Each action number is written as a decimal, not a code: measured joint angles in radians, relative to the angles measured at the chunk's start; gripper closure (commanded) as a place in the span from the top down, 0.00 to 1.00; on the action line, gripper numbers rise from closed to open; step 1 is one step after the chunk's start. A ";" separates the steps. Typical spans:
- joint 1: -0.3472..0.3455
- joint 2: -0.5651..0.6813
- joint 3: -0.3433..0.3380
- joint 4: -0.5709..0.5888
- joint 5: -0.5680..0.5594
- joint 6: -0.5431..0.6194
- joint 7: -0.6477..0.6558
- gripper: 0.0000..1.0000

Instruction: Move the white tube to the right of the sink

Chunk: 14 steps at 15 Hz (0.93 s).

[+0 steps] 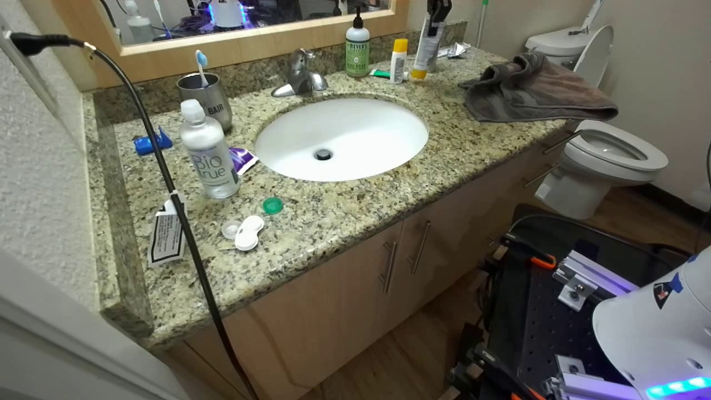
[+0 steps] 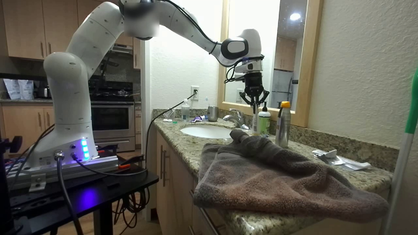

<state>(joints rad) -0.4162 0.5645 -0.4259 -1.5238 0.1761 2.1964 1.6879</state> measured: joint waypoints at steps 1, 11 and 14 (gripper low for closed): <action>0.005 0.003 0.000 0.000 -0.024 -0.002 0.015 0.01; -0.007 0.080 -0.011 0.080 -0.112 -0.051 0.097 0.32; -0.028 0.094 -0.001 0.097 -0.085 -0.096 0.097 0.52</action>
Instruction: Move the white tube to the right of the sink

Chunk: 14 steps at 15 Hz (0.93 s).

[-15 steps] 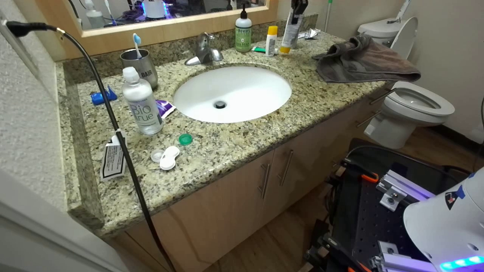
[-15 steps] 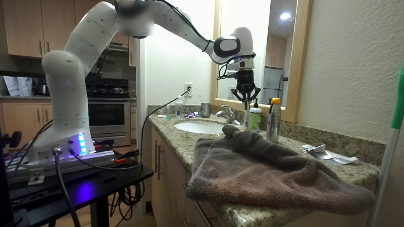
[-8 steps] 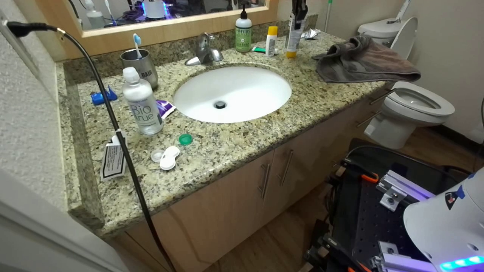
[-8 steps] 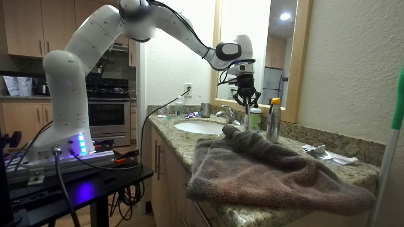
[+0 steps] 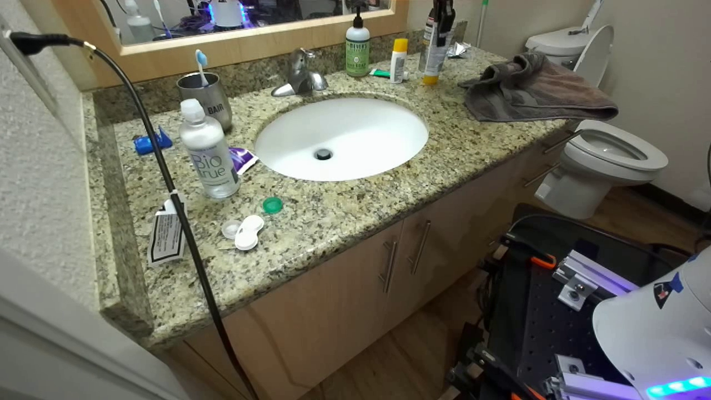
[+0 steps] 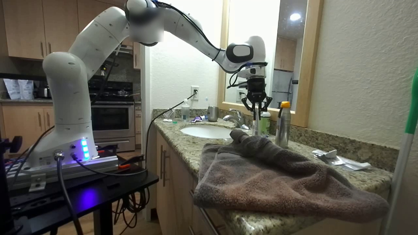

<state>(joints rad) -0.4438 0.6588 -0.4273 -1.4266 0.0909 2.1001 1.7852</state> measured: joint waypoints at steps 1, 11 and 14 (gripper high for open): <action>-0.008 0.011 0.005 0.003 0.014 -0.007 0.000 0.58; 0.002 -0.041 -0.010 0.047 0.045 0.068 0.007 1.00; 0.027 -0.139 -0.029 0.028 0.023 0.138 0.006 1.00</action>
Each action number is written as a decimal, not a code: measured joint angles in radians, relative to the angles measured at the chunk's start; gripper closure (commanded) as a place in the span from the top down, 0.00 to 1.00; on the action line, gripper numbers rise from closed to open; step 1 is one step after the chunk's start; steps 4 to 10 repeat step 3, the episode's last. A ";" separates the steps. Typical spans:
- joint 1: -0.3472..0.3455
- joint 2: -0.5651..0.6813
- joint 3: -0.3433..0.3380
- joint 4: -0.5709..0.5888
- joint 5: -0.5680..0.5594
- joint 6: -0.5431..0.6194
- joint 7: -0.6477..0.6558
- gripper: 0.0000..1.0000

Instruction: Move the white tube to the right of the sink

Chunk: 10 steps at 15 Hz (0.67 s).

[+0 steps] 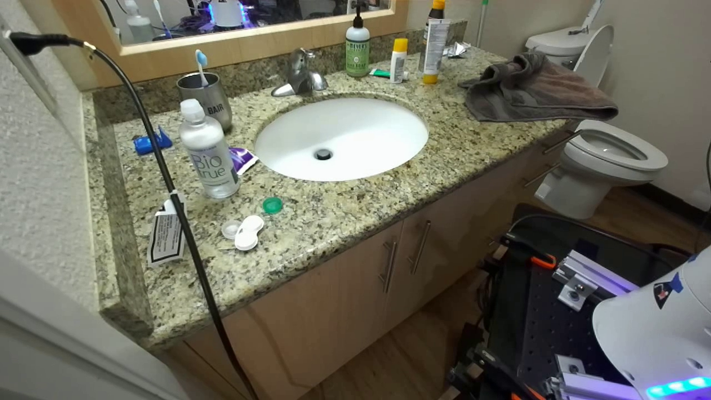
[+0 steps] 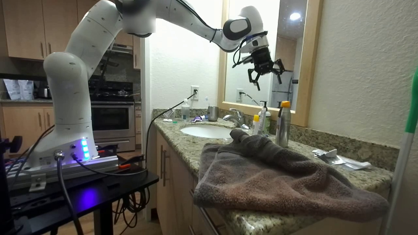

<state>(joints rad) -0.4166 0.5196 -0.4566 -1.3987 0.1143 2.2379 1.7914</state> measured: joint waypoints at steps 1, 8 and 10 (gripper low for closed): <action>0.009 -0.043 -0.003 -0.018 -0.004 0.028 -0.007 1.00; 0.023 -0.146 0.000 -0.074 0.000 0.079 -0.072 1.00; 0.023 -0.146 0.000 -0.074 0.000 0.079 -0.072 1.00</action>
